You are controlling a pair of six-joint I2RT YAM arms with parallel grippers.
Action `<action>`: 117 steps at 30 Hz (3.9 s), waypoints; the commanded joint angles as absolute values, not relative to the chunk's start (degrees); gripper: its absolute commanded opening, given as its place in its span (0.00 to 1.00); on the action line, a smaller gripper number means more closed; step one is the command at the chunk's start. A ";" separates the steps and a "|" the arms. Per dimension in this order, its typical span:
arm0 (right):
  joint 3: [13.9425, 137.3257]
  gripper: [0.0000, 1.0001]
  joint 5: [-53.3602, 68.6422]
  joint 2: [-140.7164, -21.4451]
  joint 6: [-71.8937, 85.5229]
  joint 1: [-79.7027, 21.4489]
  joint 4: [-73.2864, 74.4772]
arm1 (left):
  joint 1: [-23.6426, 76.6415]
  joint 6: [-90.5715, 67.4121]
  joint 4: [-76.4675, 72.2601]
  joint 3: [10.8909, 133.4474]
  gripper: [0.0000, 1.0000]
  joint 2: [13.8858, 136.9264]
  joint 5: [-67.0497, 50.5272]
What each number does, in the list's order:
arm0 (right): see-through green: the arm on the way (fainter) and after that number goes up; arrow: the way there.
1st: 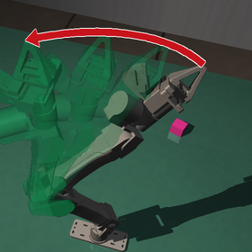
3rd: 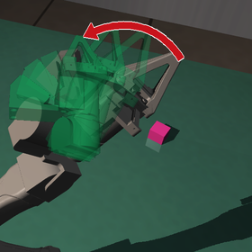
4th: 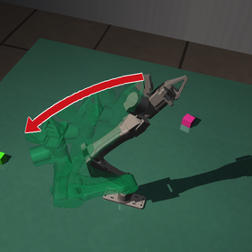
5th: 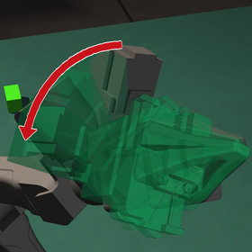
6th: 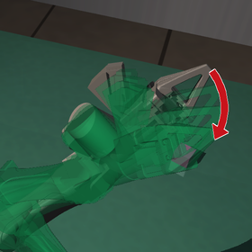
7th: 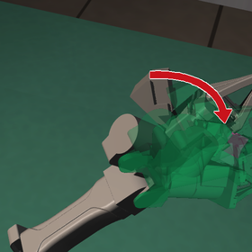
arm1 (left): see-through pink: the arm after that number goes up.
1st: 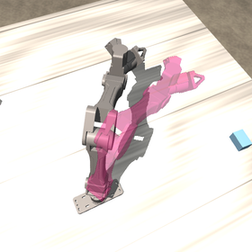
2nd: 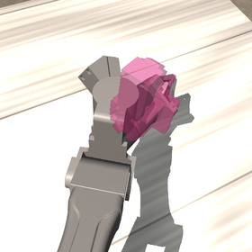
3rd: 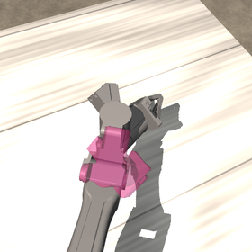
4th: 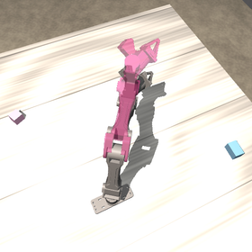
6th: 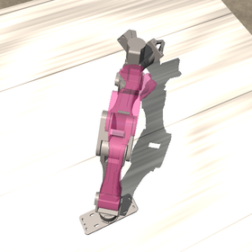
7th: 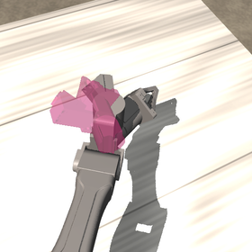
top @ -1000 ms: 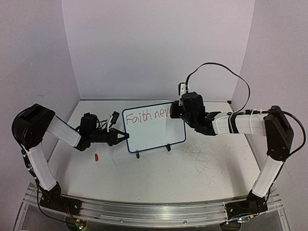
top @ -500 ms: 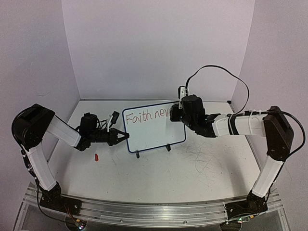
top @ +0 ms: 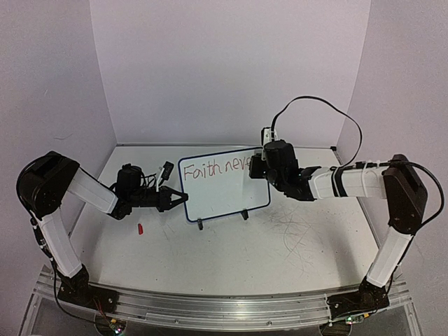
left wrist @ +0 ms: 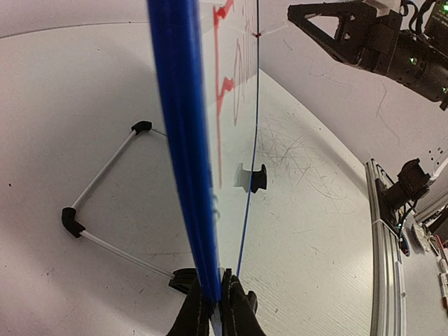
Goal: Write a sentence on the whiteboard
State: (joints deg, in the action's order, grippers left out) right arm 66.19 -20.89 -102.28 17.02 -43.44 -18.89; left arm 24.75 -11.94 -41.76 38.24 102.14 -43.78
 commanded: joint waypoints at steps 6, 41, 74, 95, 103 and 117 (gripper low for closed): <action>62.92 0.00 -18.81 -94.28 15.87 -43.03 -20.40 | 24.31 -8.08 -39.45 38.60 0.00 100.66 -39.21; 69.05 0.00 -16.99 -100.71 14.29 -40.99 -21.98 | 24.44 -7.82 -39.05 38.79 0.00 100.77 -39.20; 63.22 0.00 -17.93 -100.90 19.57 -40.96 -18.65 | 24.52 -7.65 -38.84 38.83 0.00 100.55 -39.11; 63.69 0.00 -17.54 -101.73 20.24 -41.01 -18.46 | 24.64 -7.58 -38.73 38.93 0.00 100.65 -39.08; 65.88 0.00 -18.44 -101.99 19.02 -40.98 -18.57 | 24.63 -7.56 -38.68 38.91 0.00 100.81 -39.12; 69.67 0.00 -20.84 -102.89 17.17 -40.99 -19.39 | 24.62 -7.52 -38.65 38.89 0.00 100.64 -39.30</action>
